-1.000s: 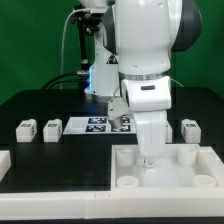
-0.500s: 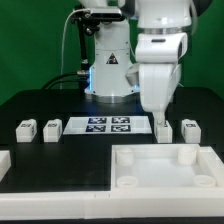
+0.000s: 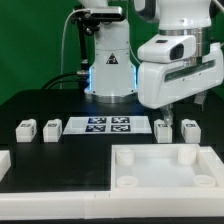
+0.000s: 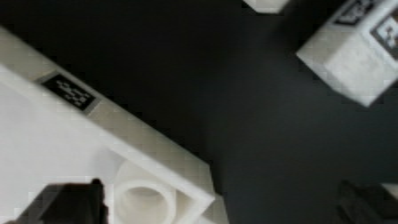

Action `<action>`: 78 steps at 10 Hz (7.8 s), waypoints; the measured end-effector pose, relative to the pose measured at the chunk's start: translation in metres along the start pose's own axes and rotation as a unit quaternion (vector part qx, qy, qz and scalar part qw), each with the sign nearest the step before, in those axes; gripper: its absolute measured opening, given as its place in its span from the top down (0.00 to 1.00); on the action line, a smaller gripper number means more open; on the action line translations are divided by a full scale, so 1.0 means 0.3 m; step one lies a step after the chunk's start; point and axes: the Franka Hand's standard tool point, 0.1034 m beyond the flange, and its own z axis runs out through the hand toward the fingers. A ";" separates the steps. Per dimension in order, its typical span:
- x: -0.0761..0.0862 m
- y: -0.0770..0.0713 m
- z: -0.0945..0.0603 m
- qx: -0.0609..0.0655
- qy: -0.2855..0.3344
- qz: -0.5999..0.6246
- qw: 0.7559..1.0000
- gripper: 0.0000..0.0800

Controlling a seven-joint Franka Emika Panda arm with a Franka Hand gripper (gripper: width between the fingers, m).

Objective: Assemble one leg

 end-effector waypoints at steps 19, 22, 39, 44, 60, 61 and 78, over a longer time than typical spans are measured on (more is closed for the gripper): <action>-0.063 -0.190 0.130 0.093 -0.389 0.281 0.872 0.19; -0.102 -0.234 0.187 0.089 -0.391 0.276 0.874 0.19; -0.096 -0.208 0.180 0.091 -0.377 0.264 0.883 0.64; 0.064 -0.022 -0.129 0.067 -0.191 0.248 0.947 0.64; 0.310 0.184 -0.232 -0.056 0.303 0.216 0.926 0.64; 0.321 0.215 -0.241 -0.061 0.303 0.213 0.927 0.64; 0.399 0.321 -0.125 -0.070 0.304 0.208 0.927 0.64</action>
Offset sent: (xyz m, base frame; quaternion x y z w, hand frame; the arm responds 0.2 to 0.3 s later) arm -0.0169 0.0268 -0.0145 -0.0292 -0.0259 0.4163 0.9084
